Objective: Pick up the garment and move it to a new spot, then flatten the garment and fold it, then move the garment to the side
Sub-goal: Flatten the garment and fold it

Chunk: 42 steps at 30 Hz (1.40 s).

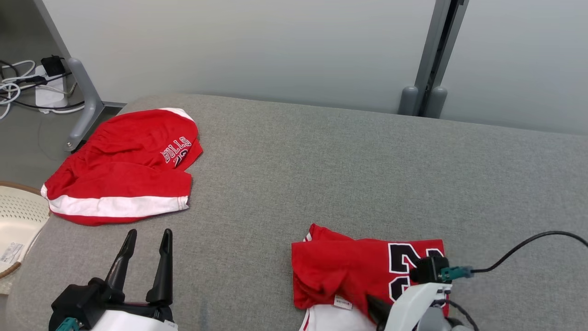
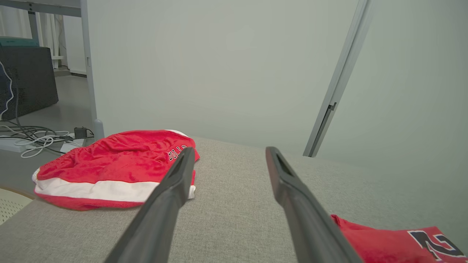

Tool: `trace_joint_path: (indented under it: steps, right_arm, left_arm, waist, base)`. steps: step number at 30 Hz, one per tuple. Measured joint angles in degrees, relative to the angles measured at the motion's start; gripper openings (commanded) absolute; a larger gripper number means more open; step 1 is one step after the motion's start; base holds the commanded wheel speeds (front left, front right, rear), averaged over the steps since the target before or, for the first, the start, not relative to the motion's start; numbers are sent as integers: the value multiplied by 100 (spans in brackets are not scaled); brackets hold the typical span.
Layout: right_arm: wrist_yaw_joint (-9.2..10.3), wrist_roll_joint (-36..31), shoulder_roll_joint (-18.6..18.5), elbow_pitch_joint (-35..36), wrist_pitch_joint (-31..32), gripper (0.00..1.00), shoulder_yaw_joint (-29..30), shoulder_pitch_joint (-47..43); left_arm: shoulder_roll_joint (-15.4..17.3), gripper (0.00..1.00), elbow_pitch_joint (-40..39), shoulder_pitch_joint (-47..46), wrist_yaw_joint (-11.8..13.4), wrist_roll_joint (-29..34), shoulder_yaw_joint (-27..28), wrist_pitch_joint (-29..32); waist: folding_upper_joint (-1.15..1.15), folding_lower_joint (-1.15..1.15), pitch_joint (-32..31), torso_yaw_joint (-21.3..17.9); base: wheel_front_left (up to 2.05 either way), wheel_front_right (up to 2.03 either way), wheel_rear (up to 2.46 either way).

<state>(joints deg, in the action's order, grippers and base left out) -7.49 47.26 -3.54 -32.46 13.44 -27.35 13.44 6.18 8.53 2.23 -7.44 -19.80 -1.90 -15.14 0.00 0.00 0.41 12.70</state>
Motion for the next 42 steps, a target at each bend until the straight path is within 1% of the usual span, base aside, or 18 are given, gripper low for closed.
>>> trace_joint_path:
  steps: [3,6,9,12,15,18,21,26,27,28,29,30,33,37,38,42]
  right_arm:
    - [0,414,-45,405,205,0,-431,-182]
    - [0,792,-219,814,482,0,-835,-363]
    - [0,1061,-461,1136,788,0,-1085,-519]
    - [1,1184,-717,1463,898,0,-1159,-584]
    - [1,1228,-865,1864,745,0,-1077,-578]
    - [1,1202,-958,2232,388,0,-969,-545]
    - [1,1014,-1012,2432,-92,0,-790,-433]
    - [1,621,-1098,2548,-817,0,-481,-318]
    - [1,521,-1100,2560,-998,9,-387,-305]
    - [1,430,-1105,2561,-1157,31,-286,-297]
    - [1,308,-1138,2566,-1298,45,-208,-278]
    - [1,186,-1143,2571,-1455,100,-110,-272]
    - [1,-76,-1076,2547,-1875,100,246,-271]
    - [1,-704,-950,2432,-2319,100,702,-329]
    - [1,-704,-950,2432,-2319,100,702,-329]
    - [0,-1577,-724,2260,-2610,100,1373,-471]
  left_arm:
    - [-10,100,8,1,0,0,3,0]
    - [-20,100,18,3,0,0,22,0]
    - [-22,100,15,13,0,2,38,0]
    - [-24,100,8,58,0,5,54,0]
    - [-26,100,-9,83,0,11,67,0]
    - [-37,100,-33,87,0,22,85,0]
    - [-47,100,-52,87,0,31,98,0]
    - [-40,100,-81,84,0,47,148,0]
    - [-35,100,-90,84,0,47,172,0]
    - [-24,100,-100,83,0,47,199,0]
    - [-14,100,-111,82,0,47,226,0]
    - [-11,100,-125,81,0,49,257,0]
    - [13,100,-155,80,0,55,350,0]
    - [-7,100,-249,90,0,112,442,0]
    - [-7,100,-249,90,0,112,442,0]
    - [-15,100,-296,117,0,124,514,0]
  waist:
    - [0,0,-12,0]
    - [0,0,-31,-33]
    - [0,0,-54,-96]
    - [0,0,-80,-182]
    - [0,0,-99,-287]
    - [0,0,-116,-400]
    - [0,0,-122,-507]
    - [0,0,-126,-645]
    - [0,0,-127,-669]
    - [0,0,-129,-692]
    - [0,0,-131,-715]
    - [0,0,-131,-737]
    - [0,0,-135,-799]
    - [0,0,-138,-866]
    - [0,0,-138,-866]
    - [0,0,-134,-923]
  base:
    - [0,0,0]
    - [0,0,0]
    - [0,0,0]
    - [0,0,0]
    - [0,0,0]
    - [0,0,0]
    - [0,0,0]
    - [0,0,0]
    - [0,0,0]
    - [0,0,0]
    - [0,0,0]
    - [0,0,0]
    - [0,0,0]
    - [0,0,0]
    - [0,0,0]
    - [0,0,0]
